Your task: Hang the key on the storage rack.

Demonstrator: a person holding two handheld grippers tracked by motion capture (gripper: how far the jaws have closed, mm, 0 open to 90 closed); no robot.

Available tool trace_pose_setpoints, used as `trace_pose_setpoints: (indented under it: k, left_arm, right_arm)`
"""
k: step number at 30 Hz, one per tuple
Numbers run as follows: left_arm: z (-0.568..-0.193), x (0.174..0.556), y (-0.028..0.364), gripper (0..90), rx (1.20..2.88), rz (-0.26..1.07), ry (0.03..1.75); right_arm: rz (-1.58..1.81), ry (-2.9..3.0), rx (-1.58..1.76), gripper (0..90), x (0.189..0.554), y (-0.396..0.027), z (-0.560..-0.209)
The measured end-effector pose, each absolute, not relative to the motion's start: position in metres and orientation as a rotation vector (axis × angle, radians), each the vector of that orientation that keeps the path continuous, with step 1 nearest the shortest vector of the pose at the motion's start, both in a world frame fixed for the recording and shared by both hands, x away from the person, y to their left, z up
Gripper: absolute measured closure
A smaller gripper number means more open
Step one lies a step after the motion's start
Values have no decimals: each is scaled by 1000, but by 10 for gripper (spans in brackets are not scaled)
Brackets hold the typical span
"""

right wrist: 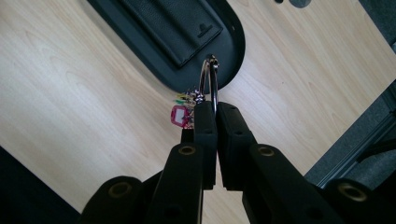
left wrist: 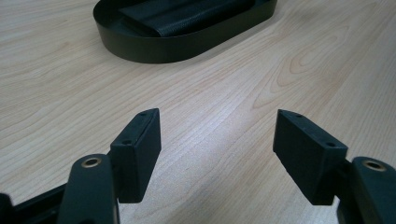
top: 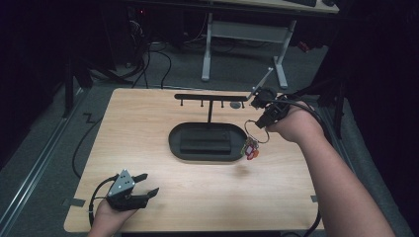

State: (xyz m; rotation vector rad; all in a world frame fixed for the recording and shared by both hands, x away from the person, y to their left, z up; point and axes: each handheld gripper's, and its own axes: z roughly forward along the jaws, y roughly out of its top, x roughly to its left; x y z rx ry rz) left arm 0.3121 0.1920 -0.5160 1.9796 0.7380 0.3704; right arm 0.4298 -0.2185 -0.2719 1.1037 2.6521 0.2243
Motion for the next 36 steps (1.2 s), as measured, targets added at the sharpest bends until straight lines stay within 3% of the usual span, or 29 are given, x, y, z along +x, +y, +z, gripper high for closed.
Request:
trace_pose_setpoints:
  k: [36]
  left_arm:
    - [-519,313,189,336,2024,365,713]
  right_arm:
    - [268,2634,1163,877,507,-206,-294]
